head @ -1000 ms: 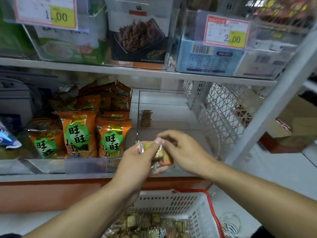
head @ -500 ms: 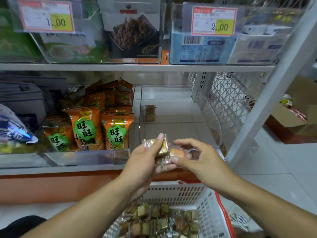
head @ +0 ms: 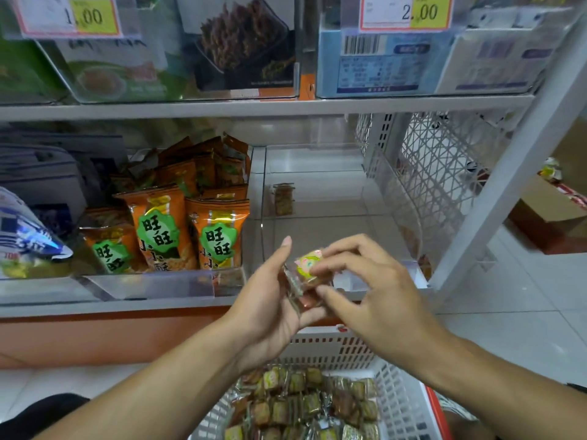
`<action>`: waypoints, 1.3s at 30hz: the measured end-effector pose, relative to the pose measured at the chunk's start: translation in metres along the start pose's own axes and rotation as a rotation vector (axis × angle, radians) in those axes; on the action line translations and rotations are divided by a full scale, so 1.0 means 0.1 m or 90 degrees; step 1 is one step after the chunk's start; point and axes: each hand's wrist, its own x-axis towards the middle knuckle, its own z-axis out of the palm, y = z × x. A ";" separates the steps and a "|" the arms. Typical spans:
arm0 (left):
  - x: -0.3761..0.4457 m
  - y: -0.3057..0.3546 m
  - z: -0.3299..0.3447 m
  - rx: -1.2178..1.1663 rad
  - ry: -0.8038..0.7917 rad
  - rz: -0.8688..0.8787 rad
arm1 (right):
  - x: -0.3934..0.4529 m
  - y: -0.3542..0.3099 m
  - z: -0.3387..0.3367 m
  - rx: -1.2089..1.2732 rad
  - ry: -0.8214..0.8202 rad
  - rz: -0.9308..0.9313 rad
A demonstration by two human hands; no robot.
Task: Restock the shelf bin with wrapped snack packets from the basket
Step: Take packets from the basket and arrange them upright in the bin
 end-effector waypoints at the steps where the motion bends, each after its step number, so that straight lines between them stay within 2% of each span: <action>1: -0.01 0.02 -0.01 0.003 -0.013 0.003 | -0.02 -0.01 0.01 -0.003 -0.044 0.009; 3: -0.02 0.07 -0.04 0.028 -0.006 0.012 | -0.03 -0.03 0.01 0.017 -0.089 0.026; 6: -0.02 0.10 -0.05 0.065 0.028 0.029 | 0.03 -0.02 -0.02 0.040 -0.051 0.063; 10: -0.03 0.09 -0.05 0.115 0.013 0.026 | 0.08 0.06 -0.06 0.061 -0.170 0.145; 12: -0.03 0.08 -0.07 0.123 -0.003 0.016 | 0.07 0.07 -0.07 0.061 -0.180 0.155; 17: -0.05 0.07 -0.08 0.116 -0.052 -0.017 | 0.10 0.05 -0.07 0.155 -0.133 0.275; 23: -0.06 0.11 -0.06 0.135 -0.022 0.032 | 0.21 0.08 -0.11 0.477 -0.029 0.397; 27: -0.04 0.15 -0.09 0.157 0.034 0.078 | 0.29 0.11 -0.22 0.524 0.091 0.404; 29: -0.03 0.17 -0.12 0.246 0.047 0.108 | 0.32 0.14 -0.33 0.461 0.029 0.323; 33: -0.06 0.20 -0.14 0.407 -0.004 0.098 | 0.30 0.15 -0.49 0.228 -0.319 0.170; 36: -0.11 0.19 -0.11 0.512 -0.041 0.047 | 0.27 0.14 -0.41 0.066 -0.369 0.135; 39: -0.15 0.12 -0.09 0.548 -0.060 -0.034 | 0.24 0.11 -0.38 0.065 -0.465 0.152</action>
